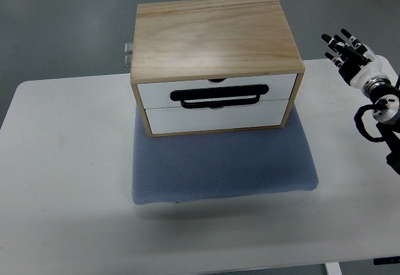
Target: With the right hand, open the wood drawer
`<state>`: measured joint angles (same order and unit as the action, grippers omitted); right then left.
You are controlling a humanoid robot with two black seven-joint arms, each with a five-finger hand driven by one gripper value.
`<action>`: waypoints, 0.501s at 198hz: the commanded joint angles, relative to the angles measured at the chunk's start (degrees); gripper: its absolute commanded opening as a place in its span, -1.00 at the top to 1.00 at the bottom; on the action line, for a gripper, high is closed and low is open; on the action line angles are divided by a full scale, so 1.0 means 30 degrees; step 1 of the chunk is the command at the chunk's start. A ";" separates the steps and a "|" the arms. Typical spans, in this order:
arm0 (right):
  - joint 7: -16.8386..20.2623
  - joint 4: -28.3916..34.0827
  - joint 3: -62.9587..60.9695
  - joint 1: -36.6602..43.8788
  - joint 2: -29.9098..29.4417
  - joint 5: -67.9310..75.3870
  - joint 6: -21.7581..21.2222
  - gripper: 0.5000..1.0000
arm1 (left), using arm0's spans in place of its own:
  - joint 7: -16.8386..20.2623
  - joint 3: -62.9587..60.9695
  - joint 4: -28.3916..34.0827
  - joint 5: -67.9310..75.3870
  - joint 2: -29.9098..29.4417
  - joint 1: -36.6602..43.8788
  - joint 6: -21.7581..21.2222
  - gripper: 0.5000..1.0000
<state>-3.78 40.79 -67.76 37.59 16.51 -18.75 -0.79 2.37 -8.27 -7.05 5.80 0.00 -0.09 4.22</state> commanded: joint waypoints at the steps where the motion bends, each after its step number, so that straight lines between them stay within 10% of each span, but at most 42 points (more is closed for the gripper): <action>1: 0.0000 -0.0001 -0.0030 -0.0019 0.0063 0.0010 0.0000 -0.78 | 0.0000 0.0032 0.0007 0.0000 0.0000 0.0001 0.0000 -1.00; 99: 0.0000 -0.0001 -0.0030 0.0010 0.0151 0.0068 0.0000 -0.78 | 0.0000 0.0032 0.0007 0.0000 0.0000 0.0001 0.0000 -1.00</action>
<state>-3.78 40.78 -67.79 37.53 16.90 -18.61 -0.79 2.37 -8.25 -6.99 5.75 0.00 -0.09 4.22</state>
